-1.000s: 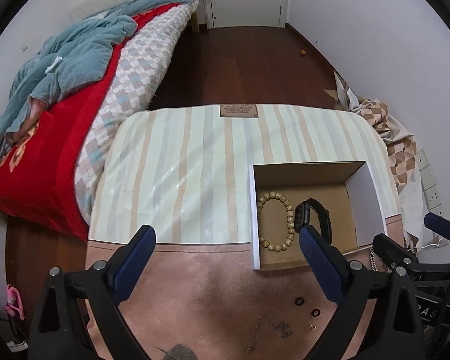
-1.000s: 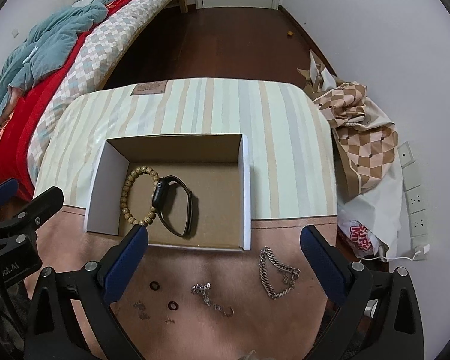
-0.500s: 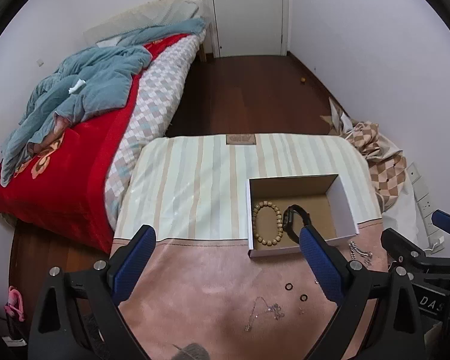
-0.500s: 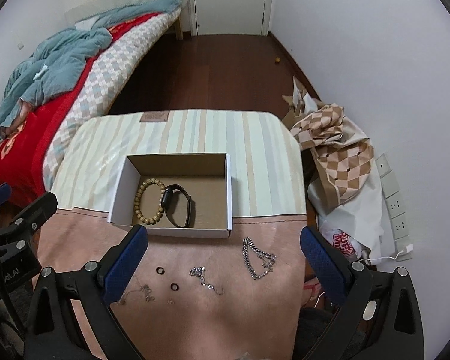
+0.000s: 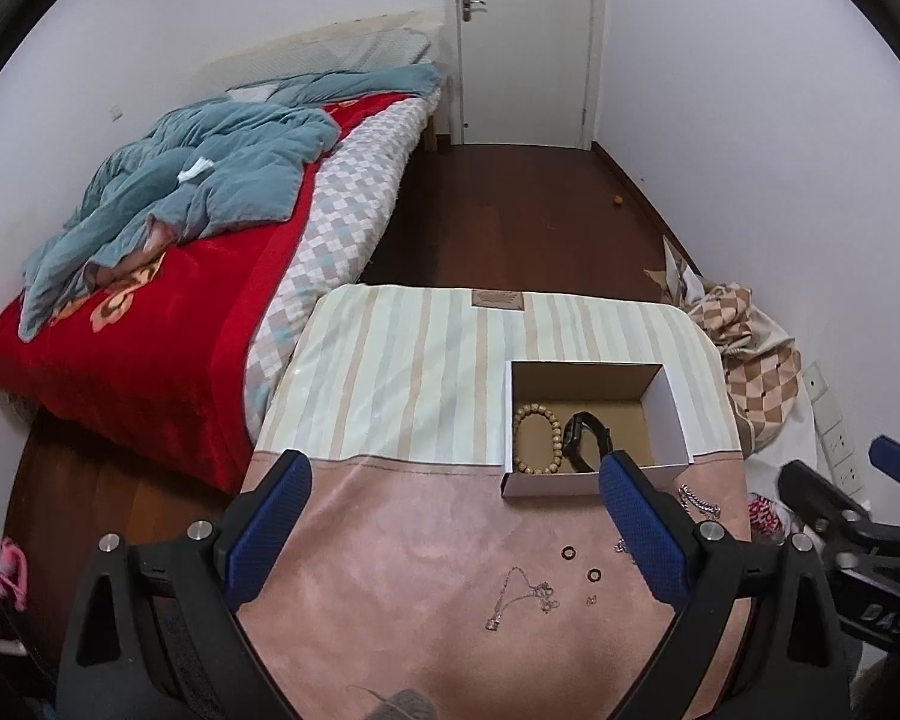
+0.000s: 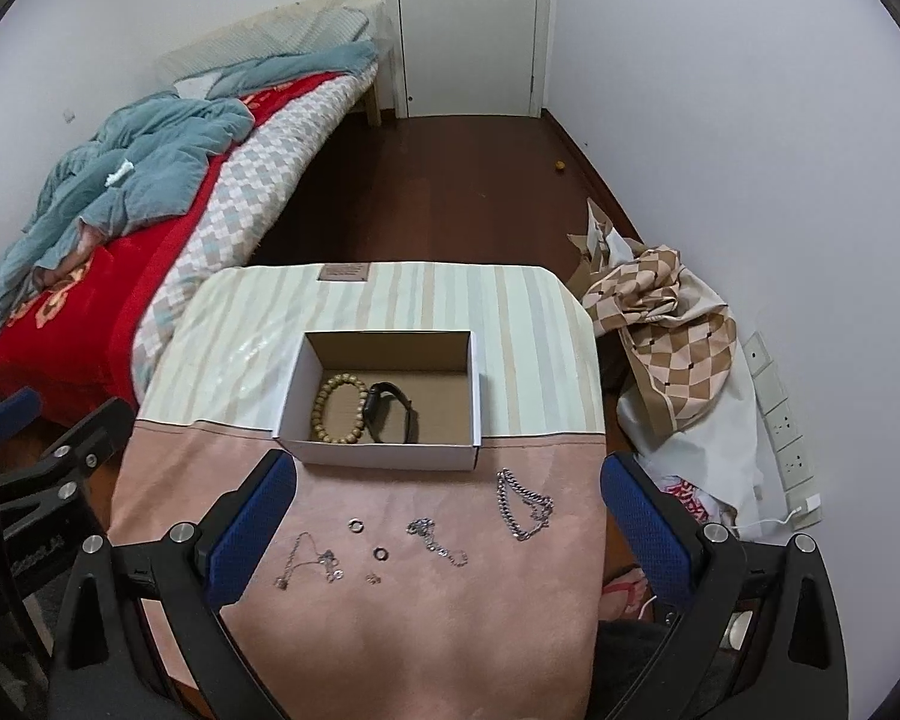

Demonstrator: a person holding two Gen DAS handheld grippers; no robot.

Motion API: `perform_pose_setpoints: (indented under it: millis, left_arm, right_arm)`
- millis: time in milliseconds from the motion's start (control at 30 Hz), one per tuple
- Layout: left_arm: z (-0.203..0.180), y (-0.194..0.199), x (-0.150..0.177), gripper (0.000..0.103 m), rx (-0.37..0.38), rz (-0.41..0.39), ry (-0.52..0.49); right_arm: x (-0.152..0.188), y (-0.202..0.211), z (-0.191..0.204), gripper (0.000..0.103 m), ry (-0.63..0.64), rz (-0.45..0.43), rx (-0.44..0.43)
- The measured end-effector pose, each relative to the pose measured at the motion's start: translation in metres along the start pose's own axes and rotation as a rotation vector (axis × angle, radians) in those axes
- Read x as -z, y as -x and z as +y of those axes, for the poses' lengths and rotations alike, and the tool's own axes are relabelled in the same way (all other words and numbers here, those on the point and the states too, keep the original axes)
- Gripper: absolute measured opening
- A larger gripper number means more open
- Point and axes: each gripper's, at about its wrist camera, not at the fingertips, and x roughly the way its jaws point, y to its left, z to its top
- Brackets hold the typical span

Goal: Organize jewelry
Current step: 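Open both tools and lift them out of the box, then lower the right tool onto the thick silver chain and close on it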

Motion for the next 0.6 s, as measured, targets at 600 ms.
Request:
perform_pose_setpoints:
  millis: [600]
  left_arm:
    - [-0.006, -0.082, 0.079, 0.098, -0.158, 0.132, 0.004]
  right_arm:
    - [0.068, -0.096, -0.108, 0.102, -0.251, 0.148, -0.028]
